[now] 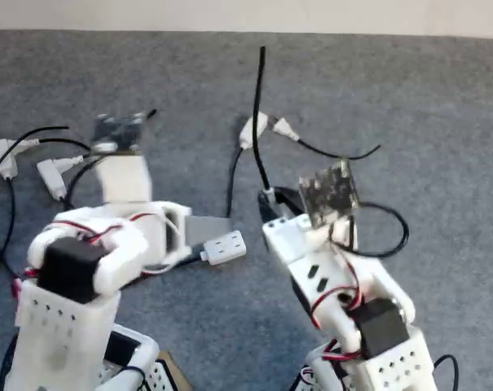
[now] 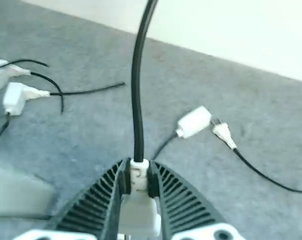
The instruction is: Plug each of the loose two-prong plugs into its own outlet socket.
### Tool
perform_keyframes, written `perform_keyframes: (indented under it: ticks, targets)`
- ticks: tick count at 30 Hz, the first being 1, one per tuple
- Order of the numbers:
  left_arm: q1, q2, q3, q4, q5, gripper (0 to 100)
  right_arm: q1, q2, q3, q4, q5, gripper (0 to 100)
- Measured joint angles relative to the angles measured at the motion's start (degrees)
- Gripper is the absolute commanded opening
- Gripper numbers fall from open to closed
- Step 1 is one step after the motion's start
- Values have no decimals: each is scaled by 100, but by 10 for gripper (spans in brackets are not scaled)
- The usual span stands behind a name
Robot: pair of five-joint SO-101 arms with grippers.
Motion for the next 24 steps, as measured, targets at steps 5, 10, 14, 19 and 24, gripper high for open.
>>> perform_keyframes:
  ticks: [5,10,14,19,24]
  targets:
    - [580,-879,70,-220,-88,500,-193,79,79,-360,-316,4]
    - [158,-2084,1820,-1336,-360,500,-237,1020,-220,-554,-668,4]
    - [-255,-2954,3481,-2418,-369,500,-246,1864,-747,-677,-1134,4]
    - [-316,-3859,4519,-2769,-229,500,-492,2303,-853,-809,-1301,4]
    - [-369,-4440,5037,-2866,-220,500,-571,2374,-853,-809,-1301,4]
